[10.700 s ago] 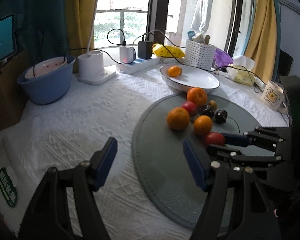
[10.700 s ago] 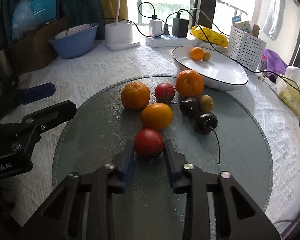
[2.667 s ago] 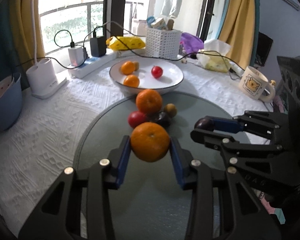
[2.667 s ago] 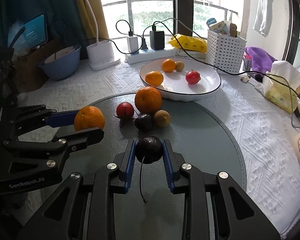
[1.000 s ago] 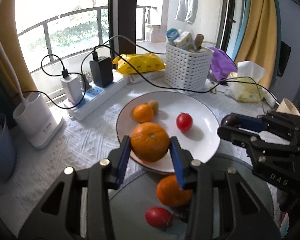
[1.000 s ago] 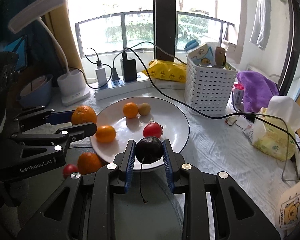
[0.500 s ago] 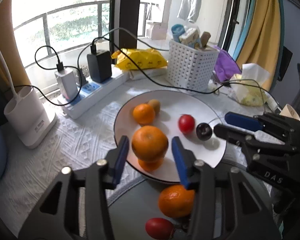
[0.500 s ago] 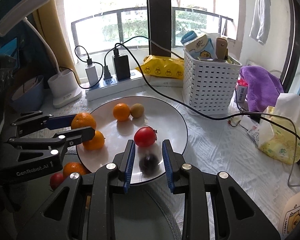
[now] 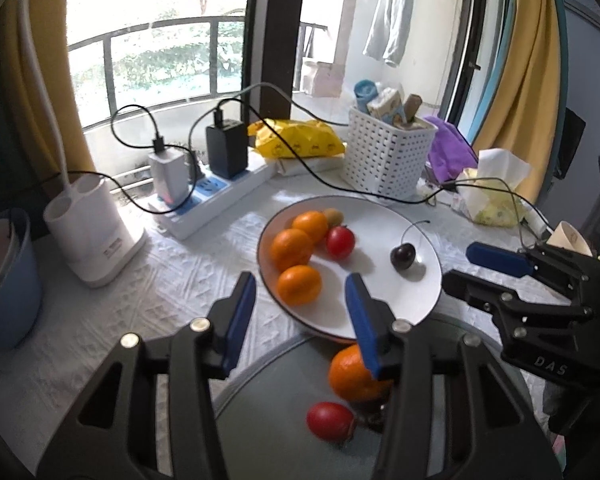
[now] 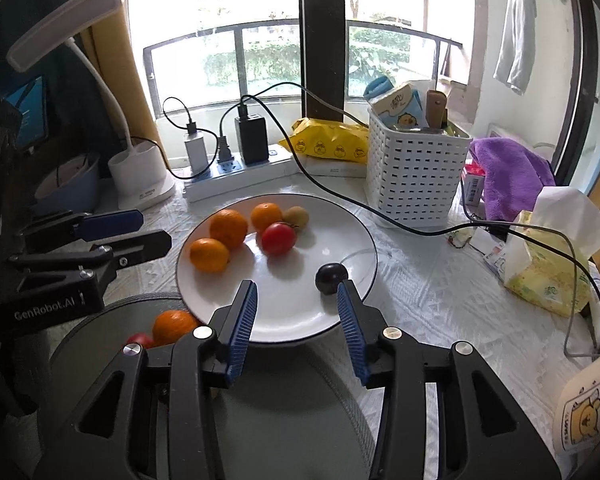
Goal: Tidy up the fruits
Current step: 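Carry the orange and dark plum to the white plate with both grippers, release, then move both grippers back over the remaining fruit on the grey mat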
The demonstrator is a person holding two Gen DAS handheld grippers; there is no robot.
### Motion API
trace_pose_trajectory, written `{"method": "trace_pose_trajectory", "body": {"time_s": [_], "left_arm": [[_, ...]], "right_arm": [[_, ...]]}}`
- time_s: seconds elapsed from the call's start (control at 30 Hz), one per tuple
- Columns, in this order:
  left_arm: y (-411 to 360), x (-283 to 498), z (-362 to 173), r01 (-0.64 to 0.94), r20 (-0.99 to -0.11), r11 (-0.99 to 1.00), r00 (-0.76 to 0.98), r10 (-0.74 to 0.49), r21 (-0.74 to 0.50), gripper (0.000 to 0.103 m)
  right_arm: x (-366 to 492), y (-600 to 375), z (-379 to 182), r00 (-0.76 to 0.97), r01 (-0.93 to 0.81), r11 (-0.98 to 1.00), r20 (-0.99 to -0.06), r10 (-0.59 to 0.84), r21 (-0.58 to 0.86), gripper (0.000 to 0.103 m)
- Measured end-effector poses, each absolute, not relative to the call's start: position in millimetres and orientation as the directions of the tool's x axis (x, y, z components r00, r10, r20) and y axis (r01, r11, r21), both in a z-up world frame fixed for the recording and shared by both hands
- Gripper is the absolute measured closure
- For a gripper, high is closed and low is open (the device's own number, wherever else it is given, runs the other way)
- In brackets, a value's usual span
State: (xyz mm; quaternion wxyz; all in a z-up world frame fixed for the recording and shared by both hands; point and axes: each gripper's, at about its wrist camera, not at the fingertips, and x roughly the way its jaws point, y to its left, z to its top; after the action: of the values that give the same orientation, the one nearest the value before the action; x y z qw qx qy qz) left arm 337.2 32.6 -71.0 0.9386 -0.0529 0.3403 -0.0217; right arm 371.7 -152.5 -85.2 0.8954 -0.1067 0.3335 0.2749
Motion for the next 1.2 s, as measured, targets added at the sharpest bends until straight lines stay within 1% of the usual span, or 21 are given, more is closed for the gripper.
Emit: {"method": "trace_pose_trajectory", "body": {"time_s": [0.5,0.67,0.73,1.2], "left_arm": [[49.8,291.0,-59.9,-0.022,-0.600,0.992,0.798,-0.057,-0.123,0.054],[53.5,277.9,-64.4,-0.035,-0.605,0.991,0.795,-0.050,-0.128,0.053],[54.9,272.9,-67.2,-0.041,-0.608,0.990,0.793,-0.049,-0.132,0.047],[62.2,238.9,-95.8,-0.083,-0.648,0.984,0.761,-0.041,-0.159,0.046]], "right_arm": [[330.4,-153.8,-72.2,0.644,-0.565,0.824,-0.643,0.414,-0.036,0.059],[320.4,-153.9,-75.8,0.640,-0.565,0.824,-0.650,0.410,-0.037,0.059],[317.2,-153.7,-77.2,0.638,-0.566,0.824,-0.653,0.409,-0.037,0.059],[300.5,-151.0,-100.2,0.601,-0.580,0.814,-0.696,0.392,-0.043,0.059]]}}
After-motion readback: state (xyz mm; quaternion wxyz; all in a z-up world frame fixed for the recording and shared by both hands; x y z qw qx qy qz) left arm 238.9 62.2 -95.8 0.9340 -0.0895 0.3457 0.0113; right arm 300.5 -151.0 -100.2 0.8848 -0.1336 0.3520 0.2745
